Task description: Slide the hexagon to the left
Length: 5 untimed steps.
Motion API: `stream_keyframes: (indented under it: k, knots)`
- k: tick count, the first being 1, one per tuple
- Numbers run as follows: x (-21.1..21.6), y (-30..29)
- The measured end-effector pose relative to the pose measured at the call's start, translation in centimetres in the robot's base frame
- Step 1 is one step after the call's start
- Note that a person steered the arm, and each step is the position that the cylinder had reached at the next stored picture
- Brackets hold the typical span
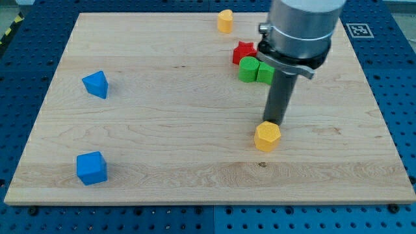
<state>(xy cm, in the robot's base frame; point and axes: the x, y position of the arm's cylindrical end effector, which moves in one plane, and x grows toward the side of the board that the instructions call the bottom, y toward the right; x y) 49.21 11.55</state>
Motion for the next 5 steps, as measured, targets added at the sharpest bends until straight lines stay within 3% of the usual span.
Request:
stream_keyframes:
  k: [2,5]
  knots:
    - [1.6,4.4]
    - [2.6,-3.9]
